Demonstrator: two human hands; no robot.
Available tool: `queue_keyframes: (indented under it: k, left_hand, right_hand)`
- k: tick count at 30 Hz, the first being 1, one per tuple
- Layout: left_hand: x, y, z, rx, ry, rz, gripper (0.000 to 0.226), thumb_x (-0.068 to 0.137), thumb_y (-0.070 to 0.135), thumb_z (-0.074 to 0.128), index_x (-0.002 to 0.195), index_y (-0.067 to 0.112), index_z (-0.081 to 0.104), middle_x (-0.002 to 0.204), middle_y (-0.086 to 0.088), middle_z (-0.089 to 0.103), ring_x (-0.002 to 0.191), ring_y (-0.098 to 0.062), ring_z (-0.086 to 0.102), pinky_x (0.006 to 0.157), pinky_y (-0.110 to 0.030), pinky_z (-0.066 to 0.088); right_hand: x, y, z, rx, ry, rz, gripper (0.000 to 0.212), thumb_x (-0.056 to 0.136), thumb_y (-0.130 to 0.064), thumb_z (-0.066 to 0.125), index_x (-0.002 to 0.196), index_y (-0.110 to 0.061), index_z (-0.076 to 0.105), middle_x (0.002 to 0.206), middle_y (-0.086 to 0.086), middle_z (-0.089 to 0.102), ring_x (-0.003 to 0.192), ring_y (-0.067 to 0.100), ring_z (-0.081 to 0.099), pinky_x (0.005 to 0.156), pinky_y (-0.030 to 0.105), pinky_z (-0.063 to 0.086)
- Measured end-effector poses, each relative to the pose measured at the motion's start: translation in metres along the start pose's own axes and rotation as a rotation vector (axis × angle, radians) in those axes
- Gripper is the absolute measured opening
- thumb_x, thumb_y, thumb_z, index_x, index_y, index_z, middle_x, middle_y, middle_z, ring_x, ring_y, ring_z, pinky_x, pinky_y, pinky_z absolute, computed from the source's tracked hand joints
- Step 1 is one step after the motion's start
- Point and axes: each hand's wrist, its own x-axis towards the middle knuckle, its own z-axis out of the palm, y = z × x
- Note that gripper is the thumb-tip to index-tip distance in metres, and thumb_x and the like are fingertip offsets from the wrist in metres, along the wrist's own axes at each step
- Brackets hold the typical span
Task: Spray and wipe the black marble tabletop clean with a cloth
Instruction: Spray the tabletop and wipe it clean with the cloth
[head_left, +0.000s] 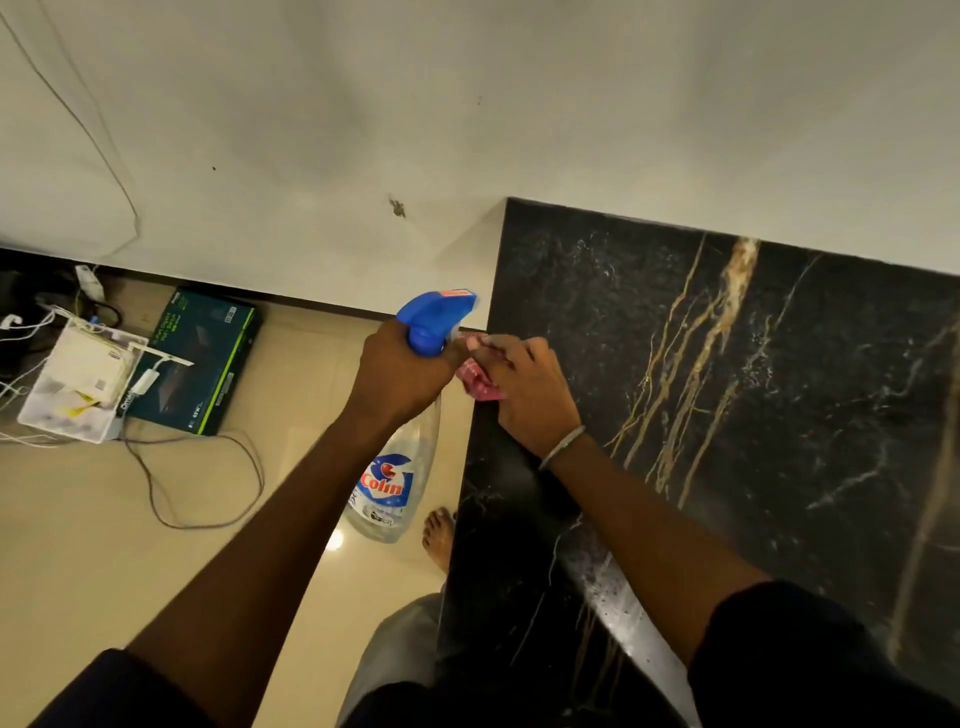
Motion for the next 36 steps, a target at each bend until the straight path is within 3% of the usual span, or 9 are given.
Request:
queue_keyframes:
  k: [5,9,18,21,26,29,32,36]
  left_hand:
    - [-0.005,0.003,-0.003,0.001,0.001,0.005,0.024,0.084,0.033,0.069,0.089,0.014,0.056,0.067,0.0,0.054,0.061,-0.01,0.052,0.062,-0.012,0.042]
    - [-0.005,0.004,-0.006,0.03,-0.001,0.013,0.024,0.084,0.033,0.069,0.09,0.016,0.053,0.068,0.001,0.051,0.059,-0.009,0.049,0.058,-0.006,0.039]
    - [-0.005,0.0,-0.015,0.041,0.054,0.032,0.021,0.085,0.031,0.068,0.089,0.016,0.053,0.063,0.007,0.048,0.055,-0.008,0.049,0.055,0.001,0.038]
    - [-0.01,0.001,-0.014,0.03,0.077,0.029,0.021,0.086,0.03,0.067,0.086,0.013,0.055,0.064,0.0,0.053,0.057,-0.01,0.05,0.06,-0.008,0.043]
    - [-0.016,0.001,0.005,-0.029,0.112,-0.089,0.03,0.082,0.034,0.071,0.09,0.008,0.059,0.067,-0.009,0.058,0.058,-0.018,0.056,0.066,-0.038,0.055]
    - [-0.025,0.006,0.021,-0.031,0.134,-0.102,0.029,0.082,0.033,0.071,0.094,0.009,0.058,0.067,-0.005,0.056,0.06,-0.019,0.055,0.068,-0.041,0.056]
    - [-0.044,0.008,0.033,0.008,0.144,-0.114,0.033,0.082,0.036,0.071,0.095,0.008,0.058,0.07,-0.013,0.059,0.061,-0.027,0.057,0.068,-0.044,0.056]
    - [-0.077,0.005,0.044,0.095,0.162,-0.17,0.03,0.082,0.033,0.072,0.092,0.009,0.057,0.07,-0.017,0.059,0.063,-0.032,0.059,0.067,-0.044,0.056]
  right_hand:
    - [0.063,0.029,-0.013,-0.002,0.071,0.193,0.066,0.074,-0.004,0.063,0.136,-0.021,0.048,0.132,0.004,0.046,0.107,0.028,0.039,0.089,0.033,0.038]
    - [0.115,0.049,-0.022,0.013,0.082,0.292,0.068,0.077,-0.002,0.063,0.14,-0.019,0.045,0.137,0.006,0.043,0.117,0.032,0.038,0.098,0.039,0.038]
    - [0.136,0.065,-0.032,0.049,0.05,0.284,0.063,0.082,-0.006,0.056,0.142,-0.02,0.042,0.142,0.006,0.039,0.124,0.034,0.035,0.103,0.049,0.036]
    - [0.095,0.047,-0.033,0.08,0.008,0.243,0.063,0.083,-0.023,0.059,0.142,-0.021,0.037,0.142,0.005,0.036,0.128,0.032,0.031,0.108,0.048,0.031]
    - [0.009,0.014,-0.024,0.116,-0.019,0.156,0.073,0.081,-0.059,0.052,0.144,-0.025,0.036,0.145,0.001,0.035,0.132,0.029,0.029,0.111,0.049,0.026]
    - [-0.025,0.0,-0.02,0.134,-0.051,0.149,0.076,0.083,-0.072,0.041,0.144,-0.027,0.035,0.147,0.0,0.035,0.134,0.028,0.029,0.112,0.049,0.025]
    - [-0.057,-0.011,-0.014,0.142,-0.053,0.096,0.066,0.089,-0.065,0.039,0.143,-0.027,0.036,0.146,0.001,0.037,0.132,0.029,0.032,0.11,0.049,0.027]
    - [-0.074,-0.006,-0.005,0.077,-0.035,-0.011,0.059,0.087,-0.04,0.059,0.141,-0.025,0.042,0.143,0.004,0.041,0.127,0.031,0.038,0.104,0.048,0.035]
